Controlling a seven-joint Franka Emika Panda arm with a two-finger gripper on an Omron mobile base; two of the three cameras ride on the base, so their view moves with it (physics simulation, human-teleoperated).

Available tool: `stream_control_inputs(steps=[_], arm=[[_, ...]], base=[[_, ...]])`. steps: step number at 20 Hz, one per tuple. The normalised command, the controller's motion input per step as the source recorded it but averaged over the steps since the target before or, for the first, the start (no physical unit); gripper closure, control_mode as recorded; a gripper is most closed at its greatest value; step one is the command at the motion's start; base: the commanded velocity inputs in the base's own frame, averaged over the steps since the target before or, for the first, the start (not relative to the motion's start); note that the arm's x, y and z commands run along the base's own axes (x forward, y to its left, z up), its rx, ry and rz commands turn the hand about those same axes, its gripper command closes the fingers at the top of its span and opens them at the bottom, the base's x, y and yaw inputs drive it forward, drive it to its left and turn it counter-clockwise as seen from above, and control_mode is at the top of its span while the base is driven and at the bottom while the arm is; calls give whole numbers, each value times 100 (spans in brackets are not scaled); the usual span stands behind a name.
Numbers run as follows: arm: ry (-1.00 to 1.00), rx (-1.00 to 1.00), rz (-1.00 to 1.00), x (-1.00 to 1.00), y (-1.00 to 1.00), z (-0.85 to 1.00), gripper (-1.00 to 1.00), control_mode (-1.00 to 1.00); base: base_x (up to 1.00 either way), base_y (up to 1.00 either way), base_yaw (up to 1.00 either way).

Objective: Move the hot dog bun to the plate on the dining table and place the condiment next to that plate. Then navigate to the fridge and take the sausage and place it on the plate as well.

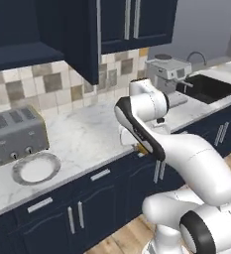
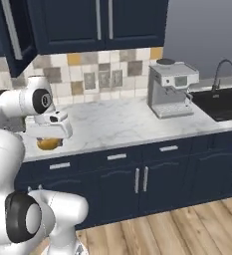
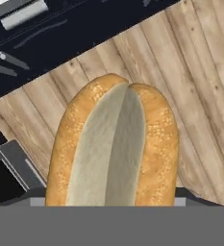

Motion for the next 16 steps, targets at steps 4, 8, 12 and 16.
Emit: stream_control_inputs(steps=[4, 8, 12, 16], arm=[[0, 0, 0, 0, 0, 0, 100, 100], [0, 0, 0, 0, 0, 0, 100, 100], [0, 0, 0, 0, 0, 0, 100, 100], [0, 0, 0, 0, 0, 0, 100, 100]], base=[[0, -57, -76], [0, -65, -78], [0, -73, -79], [0, -80, -77]])
